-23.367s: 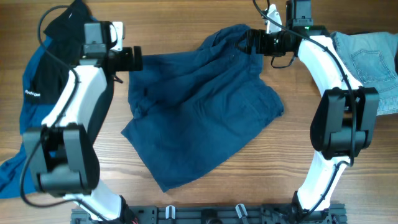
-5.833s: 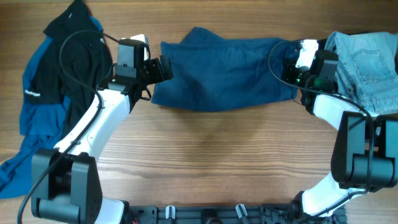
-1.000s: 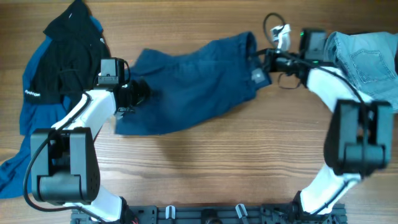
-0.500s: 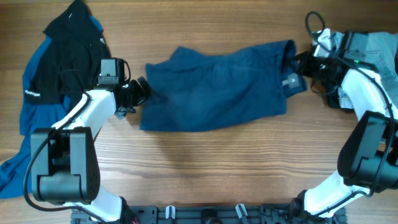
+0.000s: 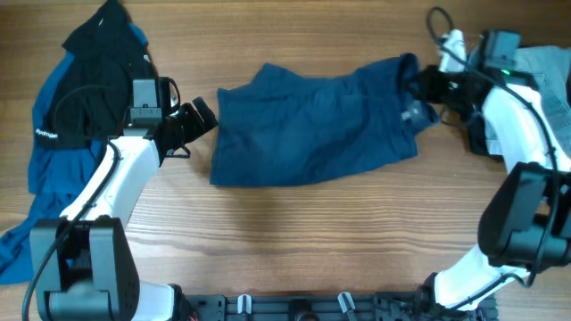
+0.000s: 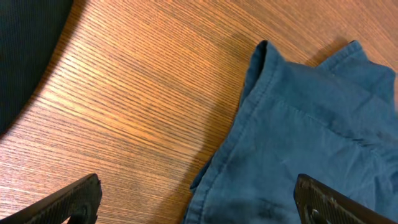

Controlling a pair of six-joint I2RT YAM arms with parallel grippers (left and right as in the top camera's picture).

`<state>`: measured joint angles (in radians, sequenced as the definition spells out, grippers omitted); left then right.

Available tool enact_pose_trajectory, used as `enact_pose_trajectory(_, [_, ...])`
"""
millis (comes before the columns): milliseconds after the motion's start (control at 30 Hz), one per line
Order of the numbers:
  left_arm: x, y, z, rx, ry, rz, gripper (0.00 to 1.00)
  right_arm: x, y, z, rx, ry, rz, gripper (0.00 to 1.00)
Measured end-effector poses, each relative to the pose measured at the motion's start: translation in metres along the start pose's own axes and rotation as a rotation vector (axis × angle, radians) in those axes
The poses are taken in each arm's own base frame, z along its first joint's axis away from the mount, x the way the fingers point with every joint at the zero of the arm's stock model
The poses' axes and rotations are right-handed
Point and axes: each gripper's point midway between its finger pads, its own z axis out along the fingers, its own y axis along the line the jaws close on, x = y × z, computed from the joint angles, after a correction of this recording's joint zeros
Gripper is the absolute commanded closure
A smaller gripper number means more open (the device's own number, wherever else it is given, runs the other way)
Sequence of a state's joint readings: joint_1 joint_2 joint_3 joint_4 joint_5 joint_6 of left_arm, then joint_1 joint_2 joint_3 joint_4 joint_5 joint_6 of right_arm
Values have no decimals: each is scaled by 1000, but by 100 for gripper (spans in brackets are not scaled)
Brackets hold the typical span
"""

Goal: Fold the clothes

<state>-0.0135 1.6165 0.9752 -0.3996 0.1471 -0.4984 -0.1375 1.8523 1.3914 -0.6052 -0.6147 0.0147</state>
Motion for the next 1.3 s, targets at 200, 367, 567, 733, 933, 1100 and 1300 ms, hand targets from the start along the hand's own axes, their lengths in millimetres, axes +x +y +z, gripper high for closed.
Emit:
enact_pose_trajectory(200, [0, 1, 0, -4, -2, 5, 1, 8, 96, 43, -87, 50, -47, 96])
enact_pose_trajectory(367, [0, 1, 0, -4, -2, 8, 1, 37, 157, 73, -67, 102, -49, 96])
enact_pose_trajectory(567, [0, 1, 0, -6, -1, 14, 1, 46, 177, 84, -24, 90, -61, 96])
enact_pose_trajectory(733, [5, 5, 0, -20, 18, 23, 1, 9, 118, 46, 83, 62, 41, 96])
enact_pose_trajectory(933, [6, 6, 1, -25, 26, 25, 3, -42, 53, -17, 169, -29, 75, 95])
enact_pose_trajectory(1100, [14, 12, 14, -45, 62, 21, 27, -34, 8, -43, 205, -1, 140, 96])
enact_pose_trajectory(1300, [6, -24, 21, 98, 27, 99, 96, -31, 20, -37, 178, 23, 82, 96])
